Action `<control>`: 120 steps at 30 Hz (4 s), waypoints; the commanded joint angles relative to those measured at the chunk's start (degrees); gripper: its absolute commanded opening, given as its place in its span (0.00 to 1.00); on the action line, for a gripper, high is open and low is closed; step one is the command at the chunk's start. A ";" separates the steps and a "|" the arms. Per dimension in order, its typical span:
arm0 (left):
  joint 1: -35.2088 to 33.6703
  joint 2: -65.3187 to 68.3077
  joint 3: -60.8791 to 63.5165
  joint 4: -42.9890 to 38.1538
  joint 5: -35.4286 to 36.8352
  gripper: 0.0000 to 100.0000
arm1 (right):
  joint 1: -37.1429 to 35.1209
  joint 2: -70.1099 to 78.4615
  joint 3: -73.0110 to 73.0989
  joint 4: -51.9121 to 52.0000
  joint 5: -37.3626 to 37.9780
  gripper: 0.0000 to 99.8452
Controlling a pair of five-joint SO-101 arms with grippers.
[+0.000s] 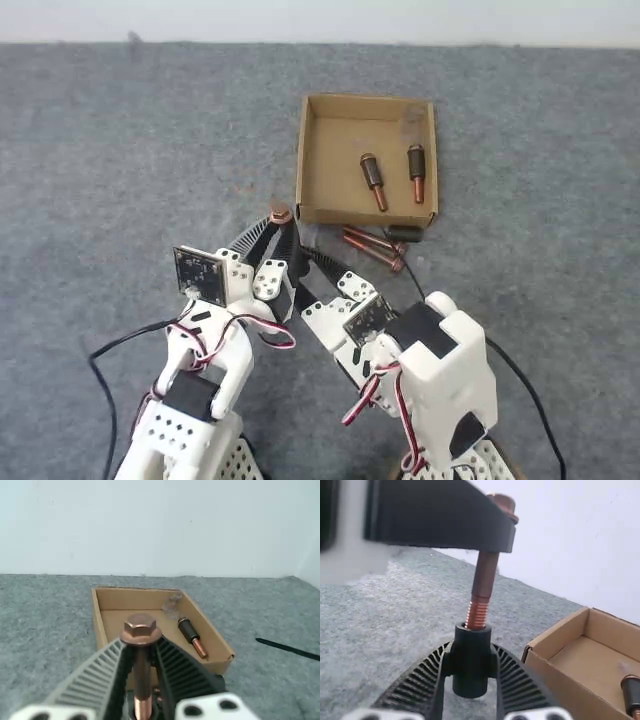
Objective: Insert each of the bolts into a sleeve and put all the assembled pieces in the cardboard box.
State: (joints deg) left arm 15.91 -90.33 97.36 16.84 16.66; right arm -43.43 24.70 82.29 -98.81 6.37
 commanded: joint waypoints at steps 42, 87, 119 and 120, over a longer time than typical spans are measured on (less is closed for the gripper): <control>-0.26 -1.05 -0.40 13.10 -0.62 0.16 | 1.01 -1.19 -0.88 -1.54 1.41 0.01; -15.03 -1.05 -11.30 24.26 5.54 0.13 | 2.77 -1.10 -1.58 -1.54 1.41 0.01; -27.34 -1.14 -8.04 35.78 -9.67 0.01 | 2.95 -1.19 -1.67 -1.54 1.41 0.01; -27.34 -1.14 -8.04 35.78 -9.67 0.01 | 3.12 -1.19 -1.67 -1.54 1.41 0.01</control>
State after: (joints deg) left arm -11.08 -90.33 92.35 51.12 8.31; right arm -41.76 24.79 82.20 -98.90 6.99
